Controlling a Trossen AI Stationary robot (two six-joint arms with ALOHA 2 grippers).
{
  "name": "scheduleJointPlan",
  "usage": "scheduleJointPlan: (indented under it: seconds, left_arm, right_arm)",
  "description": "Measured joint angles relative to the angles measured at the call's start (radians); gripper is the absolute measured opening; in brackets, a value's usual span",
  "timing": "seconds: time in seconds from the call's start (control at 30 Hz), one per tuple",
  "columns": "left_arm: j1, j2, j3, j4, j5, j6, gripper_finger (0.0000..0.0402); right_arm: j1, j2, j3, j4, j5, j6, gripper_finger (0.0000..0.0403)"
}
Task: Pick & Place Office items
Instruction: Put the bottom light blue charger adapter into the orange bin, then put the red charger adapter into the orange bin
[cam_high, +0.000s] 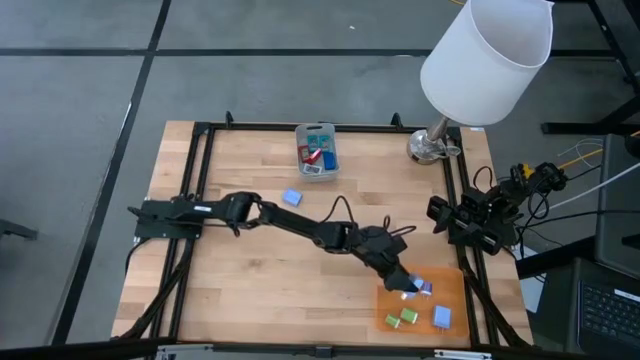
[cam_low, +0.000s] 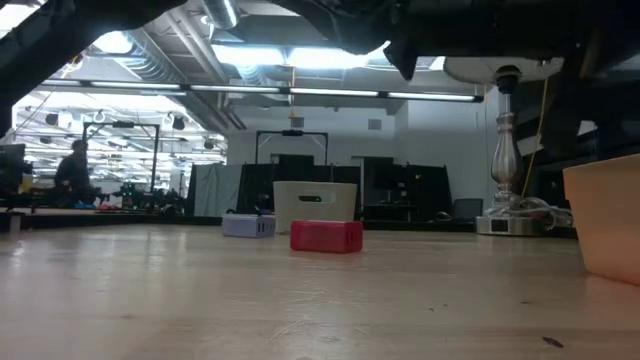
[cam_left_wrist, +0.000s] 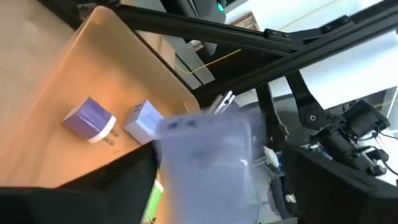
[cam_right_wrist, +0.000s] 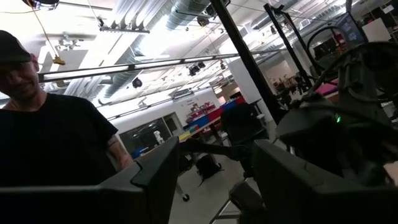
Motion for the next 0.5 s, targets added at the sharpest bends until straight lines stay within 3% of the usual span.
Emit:
scheduleJointPlan:
  seconds: [0.13, 0.5]
  left_arm:
    - [0.001, -0.031, 0.002, -0.037, 0.017, 0.048, 0.036]
    - [0.003, -0.042, 0.0, -0.164, 0.116, 0.121, 0.034]
  right_arm:
    - [0.0, 0.0, 0.0, 0.0, -0.009, 0.0, 0.0201]
    - [0.0, 0.0, 0.0, -0.001, -0.012, -0.004, 0.0201]
